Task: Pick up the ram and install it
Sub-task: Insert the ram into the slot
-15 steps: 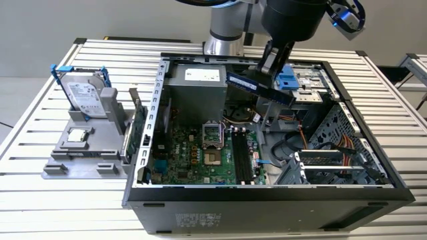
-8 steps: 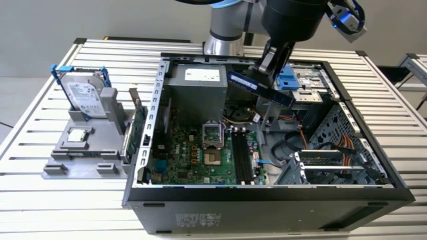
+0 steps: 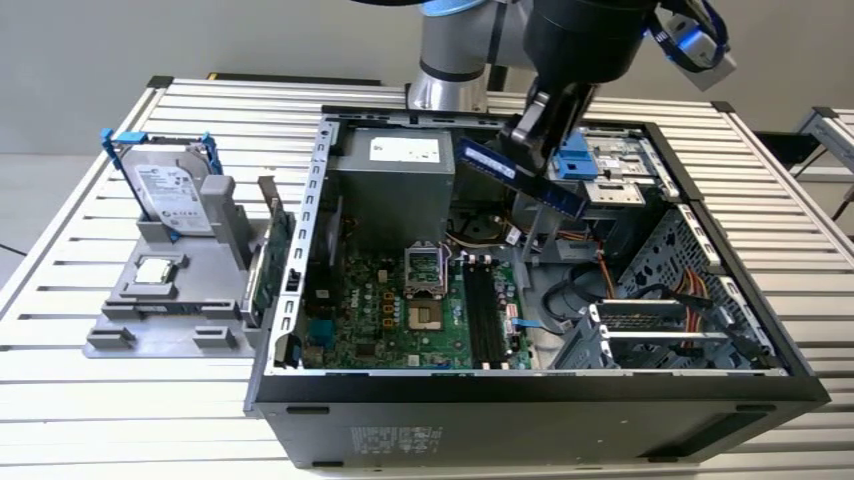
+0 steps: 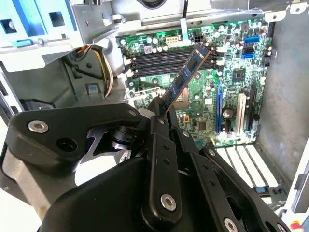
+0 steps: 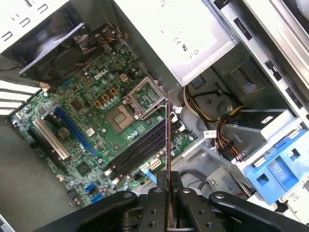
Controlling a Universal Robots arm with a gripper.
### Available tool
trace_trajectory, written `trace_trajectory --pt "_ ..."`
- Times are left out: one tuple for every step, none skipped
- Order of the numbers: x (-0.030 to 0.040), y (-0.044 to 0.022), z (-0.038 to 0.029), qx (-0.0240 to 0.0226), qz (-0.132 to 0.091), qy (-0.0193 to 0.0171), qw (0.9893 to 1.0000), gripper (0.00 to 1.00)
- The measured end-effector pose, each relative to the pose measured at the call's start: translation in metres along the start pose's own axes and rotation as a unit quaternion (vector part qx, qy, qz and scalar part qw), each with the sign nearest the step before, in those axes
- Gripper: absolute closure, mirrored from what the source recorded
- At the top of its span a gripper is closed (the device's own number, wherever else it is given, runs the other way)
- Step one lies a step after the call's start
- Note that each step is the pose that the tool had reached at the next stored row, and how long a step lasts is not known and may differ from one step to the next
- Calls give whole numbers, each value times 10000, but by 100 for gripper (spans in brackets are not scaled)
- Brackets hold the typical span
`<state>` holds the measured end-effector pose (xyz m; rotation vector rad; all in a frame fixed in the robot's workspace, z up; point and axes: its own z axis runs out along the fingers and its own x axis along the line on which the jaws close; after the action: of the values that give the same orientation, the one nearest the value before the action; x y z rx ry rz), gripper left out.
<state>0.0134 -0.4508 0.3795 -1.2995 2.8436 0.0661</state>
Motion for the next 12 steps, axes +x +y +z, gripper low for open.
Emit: trace_trajectory --pt "0 0 0 2 55 -2 10000 100" --pt "0 0 0 3 103 -4 9999 100" --pt "0 0 0 5 155 -5 9999 100" --pt "0 0 0 6 206 -7 9998 100" --pt "0 0 1 8 258 -8 9997 100" --pt "0 0 1 10 309 -10 9995 100" --pt "0 0 1 11 361 -12 9993 100" --pt "0 0 1 12 413 -14 9991 100" --pt "0 0 1 14 463 -15 9989 100" --pt "0 0 1 16 514 -17 9987 100" --pt "0 0 1 17 567 -18 9984 100" --pt "0 0 2 19 619 -20 9981 100"
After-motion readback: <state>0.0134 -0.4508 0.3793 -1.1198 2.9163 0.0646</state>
